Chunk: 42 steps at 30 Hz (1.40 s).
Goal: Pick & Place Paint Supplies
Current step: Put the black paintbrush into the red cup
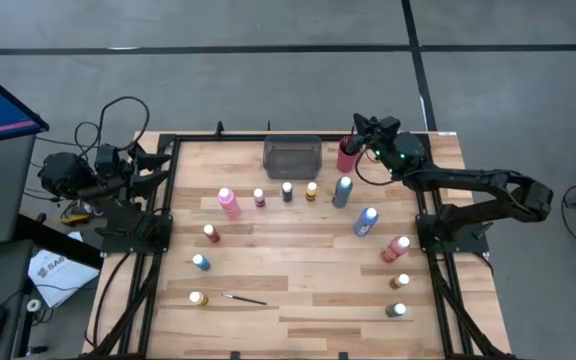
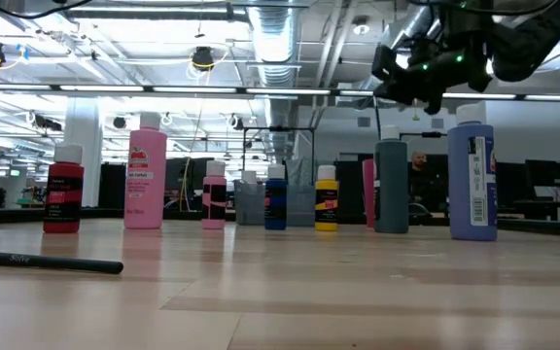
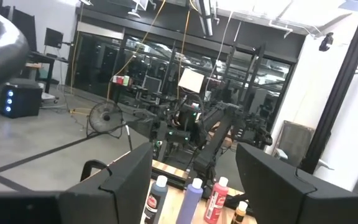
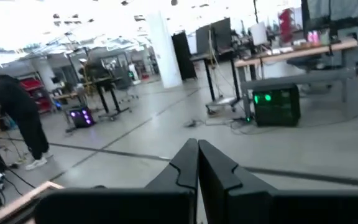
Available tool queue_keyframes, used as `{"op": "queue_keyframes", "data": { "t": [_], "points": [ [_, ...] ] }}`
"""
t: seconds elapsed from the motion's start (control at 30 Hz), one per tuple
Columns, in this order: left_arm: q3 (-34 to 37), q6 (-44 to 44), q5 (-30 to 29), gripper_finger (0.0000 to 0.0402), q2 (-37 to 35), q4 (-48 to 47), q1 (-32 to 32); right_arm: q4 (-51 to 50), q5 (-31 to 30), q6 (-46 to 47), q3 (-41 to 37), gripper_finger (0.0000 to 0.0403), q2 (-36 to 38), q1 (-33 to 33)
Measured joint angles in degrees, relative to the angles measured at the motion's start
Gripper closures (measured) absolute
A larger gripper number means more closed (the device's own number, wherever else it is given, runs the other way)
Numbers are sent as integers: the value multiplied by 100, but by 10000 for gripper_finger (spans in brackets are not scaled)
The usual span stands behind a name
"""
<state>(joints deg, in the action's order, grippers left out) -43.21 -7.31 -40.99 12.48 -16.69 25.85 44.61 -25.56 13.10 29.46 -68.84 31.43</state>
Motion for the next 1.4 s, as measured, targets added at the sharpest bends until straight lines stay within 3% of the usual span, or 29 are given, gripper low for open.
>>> {"op": "queue_keyframes", "data": {
  "t": [0.17,0.63,1.03,1.13,1.23,1.4],
  "points": [
    [1,0,0,176,1,0,0,-117,-431,-295,3,403,34,12],
    [0,0,-129,176,1,0,0,491,-468,-623,3,400,-940,177],
    [-1,106,-217,176,-1,0,0,236,-493,-1179,8,302,-458,-19],
    [-1,105,-219,176,0,1,0,-589,-452,-1202,306,274,-152,-457],
    [1,107,-221,176,1,0,0,-2156,-428,-1207,1018,254,-80,-1129],
    [-1,149,-222,176,-1,0,0,-4810,-430,-823,2617,239,-741,-2341]
  ]
}}
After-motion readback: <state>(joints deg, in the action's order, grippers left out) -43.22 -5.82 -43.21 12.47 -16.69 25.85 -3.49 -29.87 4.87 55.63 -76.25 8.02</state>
